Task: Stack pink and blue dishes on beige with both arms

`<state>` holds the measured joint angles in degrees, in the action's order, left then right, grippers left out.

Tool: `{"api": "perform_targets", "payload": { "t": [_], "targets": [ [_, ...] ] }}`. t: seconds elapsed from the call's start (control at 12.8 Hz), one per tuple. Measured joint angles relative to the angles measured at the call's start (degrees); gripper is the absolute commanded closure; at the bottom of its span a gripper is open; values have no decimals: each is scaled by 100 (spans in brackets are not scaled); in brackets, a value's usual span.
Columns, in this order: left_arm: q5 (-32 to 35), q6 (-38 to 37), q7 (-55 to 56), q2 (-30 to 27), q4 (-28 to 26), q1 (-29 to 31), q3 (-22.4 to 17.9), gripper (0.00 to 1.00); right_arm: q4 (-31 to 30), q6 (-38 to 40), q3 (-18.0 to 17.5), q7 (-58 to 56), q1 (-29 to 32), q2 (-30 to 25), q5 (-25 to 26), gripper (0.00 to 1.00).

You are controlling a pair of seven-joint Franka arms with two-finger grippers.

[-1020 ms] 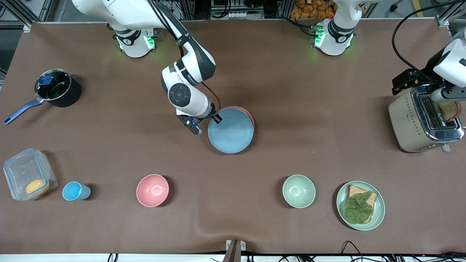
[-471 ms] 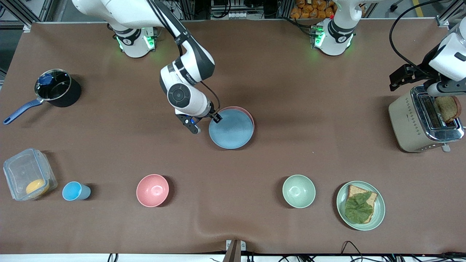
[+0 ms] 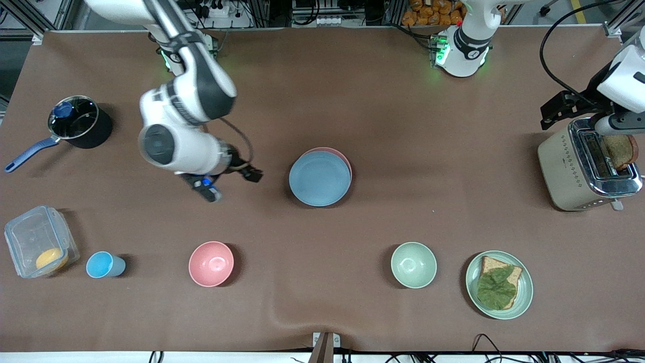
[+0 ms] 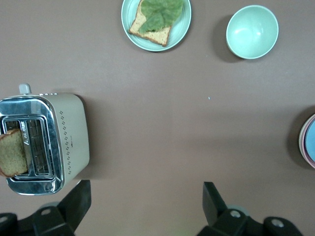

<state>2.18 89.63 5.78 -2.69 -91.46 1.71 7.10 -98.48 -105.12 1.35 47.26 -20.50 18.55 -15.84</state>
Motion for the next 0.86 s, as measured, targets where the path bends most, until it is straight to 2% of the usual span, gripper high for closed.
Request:
{"api": "perform_targets", "payload": {
  "t": [0.24, 0.31, 0.55, 0.86],
  "targets": [
    [0, -104, 0, 0, 106, -37, 29, 0, 4, 203, 12, -1826, 810, -52, 1018, 0],
    [0, -130, 0, 2, 108, -41, 63, 0, 9, 239, 14, -2264, 1018, -75, 1184, 0],
    [0, -230, 0, 37, 106, -42, 107, 0, 25, 497, 18, -3761, 1652, -427, 1296, 0],
    [0, -306, 0, 70, 122, -14, 102, 0, -15, 908, 16, -5159, 2016, -1475, 1332, 0]
  ]
}}
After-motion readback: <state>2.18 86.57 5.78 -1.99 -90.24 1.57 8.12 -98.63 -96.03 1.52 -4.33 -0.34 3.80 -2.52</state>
